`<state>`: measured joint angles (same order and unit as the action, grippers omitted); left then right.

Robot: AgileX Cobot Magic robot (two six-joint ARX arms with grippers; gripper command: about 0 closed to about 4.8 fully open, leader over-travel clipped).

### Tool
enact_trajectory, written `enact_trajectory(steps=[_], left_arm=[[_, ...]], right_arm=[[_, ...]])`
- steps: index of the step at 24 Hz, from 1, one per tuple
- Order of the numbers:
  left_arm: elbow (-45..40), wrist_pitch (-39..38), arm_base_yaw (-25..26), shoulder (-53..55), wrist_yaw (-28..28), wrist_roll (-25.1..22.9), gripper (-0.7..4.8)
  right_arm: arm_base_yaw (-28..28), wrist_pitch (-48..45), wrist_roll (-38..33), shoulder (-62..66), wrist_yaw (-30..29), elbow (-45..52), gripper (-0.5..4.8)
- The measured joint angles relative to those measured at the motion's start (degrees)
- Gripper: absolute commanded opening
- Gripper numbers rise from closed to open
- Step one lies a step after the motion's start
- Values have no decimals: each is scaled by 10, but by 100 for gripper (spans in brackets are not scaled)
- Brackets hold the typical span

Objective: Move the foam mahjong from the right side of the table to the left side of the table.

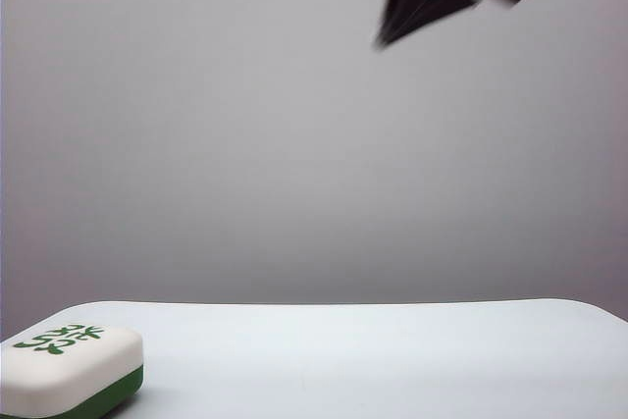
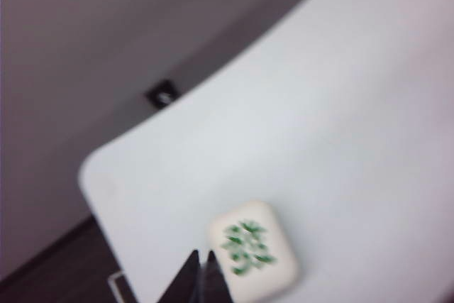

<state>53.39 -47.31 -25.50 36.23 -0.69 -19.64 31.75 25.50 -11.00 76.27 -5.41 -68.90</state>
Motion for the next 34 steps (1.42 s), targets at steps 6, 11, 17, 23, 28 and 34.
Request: enact_trajectory(steps=[6, 11, 17, 23, 28, 34], left_arm=[[-166, 228, 76, -122, 24, 17, -5], [-257, 345, 117, -185, 14, 71, -5], [-349, 459, 119, -261, 9, 111, -5], [-448, 565, 119, -294, 9, 143, -5], [-494, 611, 119, -297, 9, 164, -5], [-500, 605, 120, -304, 8, 179, -5]], right_arm=[[-67, -144, 0, -243, 34, 228, -5], [-107, -188, 2, -335, 39, 327, -5], [-181, -270, -31, -464, 39, 494, -5], [-196, -389, -57, -529, 30, 637, -5], [-196, -426, -58, -575, 28, 679, -5], [-196, -385, -44, -613, 28, 684, -5]])
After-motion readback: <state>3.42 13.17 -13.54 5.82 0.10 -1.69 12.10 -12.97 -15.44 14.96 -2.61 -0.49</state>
